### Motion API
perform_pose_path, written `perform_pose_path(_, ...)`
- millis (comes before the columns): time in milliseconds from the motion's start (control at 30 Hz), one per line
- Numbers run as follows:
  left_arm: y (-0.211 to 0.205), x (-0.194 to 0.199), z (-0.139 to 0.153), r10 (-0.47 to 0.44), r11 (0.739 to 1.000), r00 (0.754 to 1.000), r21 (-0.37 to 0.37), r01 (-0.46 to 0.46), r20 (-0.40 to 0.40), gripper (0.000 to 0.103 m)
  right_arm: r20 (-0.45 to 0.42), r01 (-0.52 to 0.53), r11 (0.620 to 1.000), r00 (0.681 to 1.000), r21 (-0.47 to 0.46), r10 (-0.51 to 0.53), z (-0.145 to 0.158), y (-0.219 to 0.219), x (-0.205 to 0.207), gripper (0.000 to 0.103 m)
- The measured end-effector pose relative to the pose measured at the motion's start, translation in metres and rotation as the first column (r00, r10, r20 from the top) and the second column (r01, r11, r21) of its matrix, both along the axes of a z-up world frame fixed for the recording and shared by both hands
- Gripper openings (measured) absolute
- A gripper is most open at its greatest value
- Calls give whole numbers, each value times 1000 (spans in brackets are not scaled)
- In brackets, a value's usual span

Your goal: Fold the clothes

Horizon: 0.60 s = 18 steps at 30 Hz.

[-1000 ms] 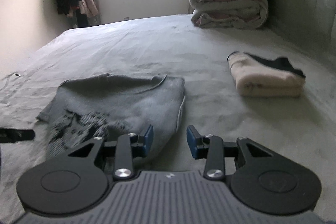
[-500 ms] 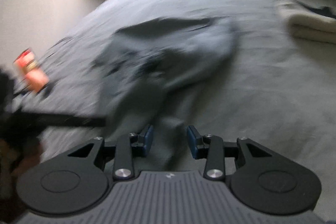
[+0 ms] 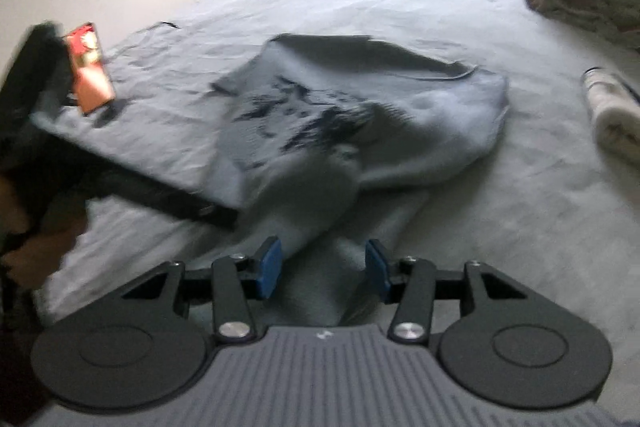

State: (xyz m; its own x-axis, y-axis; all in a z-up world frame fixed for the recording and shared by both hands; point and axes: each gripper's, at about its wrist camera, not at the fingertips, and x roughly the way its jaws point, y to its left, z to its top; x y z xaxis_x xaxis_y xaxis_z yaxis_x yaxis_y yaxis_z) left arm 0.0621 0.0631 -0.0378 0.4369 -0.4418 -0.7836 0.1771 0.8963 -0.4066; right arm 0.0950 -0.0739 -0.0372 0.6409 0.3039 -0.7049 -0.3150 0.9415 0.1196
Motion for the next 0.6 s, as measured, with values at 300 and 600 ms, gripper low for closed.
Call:
perform_pose_path(300, 7, 3, 0, 24, 1000, 1000, -14, -24, -19, 39, -161, -79, 997, 984, -4, 77, -19, 20, 17, 0)
perform_pose_path(600, 14, -6, 1, -8, 999, 997, -43, 4, -82, 55, -72, -40, 997, 996, 63, 44, 4, -5, -5, 32)
